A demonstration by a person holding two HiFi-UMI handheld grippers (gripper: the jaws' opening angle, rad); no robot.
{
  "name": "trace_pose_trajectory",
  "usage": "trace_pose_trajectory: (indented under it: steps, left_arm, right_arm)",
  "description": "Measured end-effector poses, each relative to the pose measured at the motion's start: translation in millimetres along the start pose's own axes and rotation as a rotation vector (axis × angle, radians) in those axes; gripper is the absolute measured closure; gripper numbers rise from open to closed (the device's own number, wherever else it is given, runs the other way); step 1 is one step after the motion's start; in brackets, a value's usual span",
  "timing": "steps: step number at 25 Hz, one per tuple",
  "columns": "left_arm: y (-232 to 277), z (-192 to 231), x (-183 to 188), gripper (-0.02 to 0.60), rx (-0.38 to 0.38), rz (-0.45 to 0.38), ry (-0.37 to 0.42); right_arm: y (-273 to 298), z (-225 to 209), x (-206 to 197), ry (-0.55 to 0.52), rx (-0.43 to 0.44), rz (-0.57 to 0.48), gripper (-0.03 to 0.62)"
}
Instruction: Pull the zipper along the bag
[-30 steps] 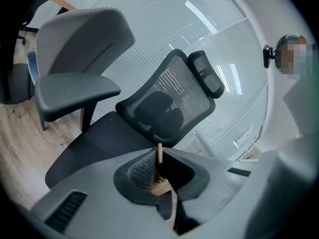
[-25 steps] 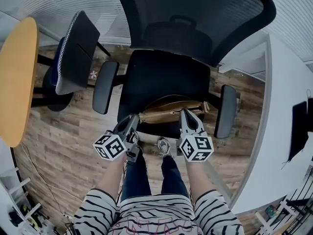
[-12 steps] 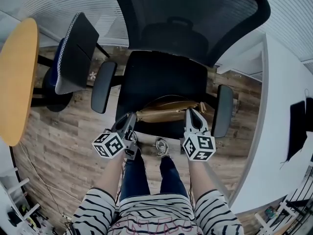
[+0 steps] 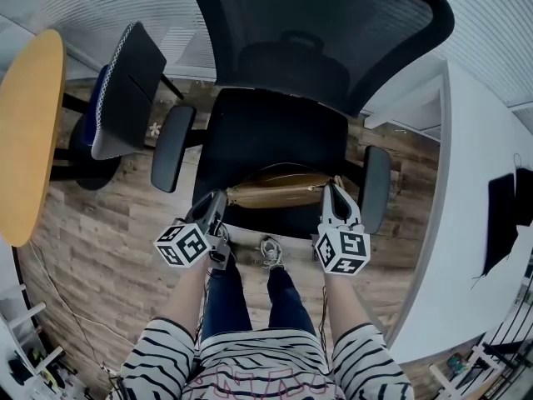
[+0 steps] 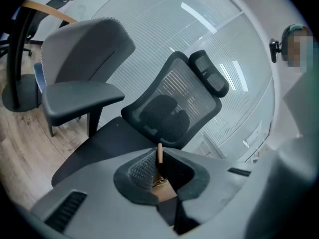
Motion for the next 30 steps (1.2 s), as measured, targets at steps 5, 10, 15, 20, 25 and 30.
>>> trace_pose_trajectory:
  steps: [5, 10, 15, 20, 25, 30]
  left_arm:
    - [-0.4, -0.9, 0.6, 0.535, 0.014, 0.002, 0.011]
    - [-0.2, -1.8, 1.0, 0.535, 0.018, 0.0, 0.008]
    - [-0.8, -4.4, 0.7, 0.535, 0.025, -0.003, 0.008]
    - [0.3, -6.4, 1.0, 0.535, 0.037, -0.003, 0.024]
    - [0.4, -8.9, 4.0, 0.535, 0.058, 0.007, 0.061]
    - [0.2, -14.1, 4.9, 0.534, 0.096, 0.019, 0.101]
  right_arm:
    - [-5.9, -7.4, 6.6, -0.029, -0.021, 0.001, 0.559]
    - [-11.3, -13.2, 12.8, -0.057, -0.047, -0.006, 0.559]
    - [-14.5, -16.2, 16.3, -0.065, -0.06, -0.009, 0.559]
    - [-16.4, -16.9, 15.0, -0.073, -0.072, -0.008, 0.557]
    - [-17.9, -14.3, 14.0, -0.105, -0.059, -0.003, 0.557]
    - [-21.1, -16.8, 9.6, -0.112, -0.054, 0.024, 0.557]
Point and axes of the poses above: the fingertips, and each gripper's own axes: y forward along the fingers, z to its left, x out of its top, the point moved 10 cm from there along -y, backward along the fingers, and after that the axes turned 4 degrees about x, right-handed, at the moved point
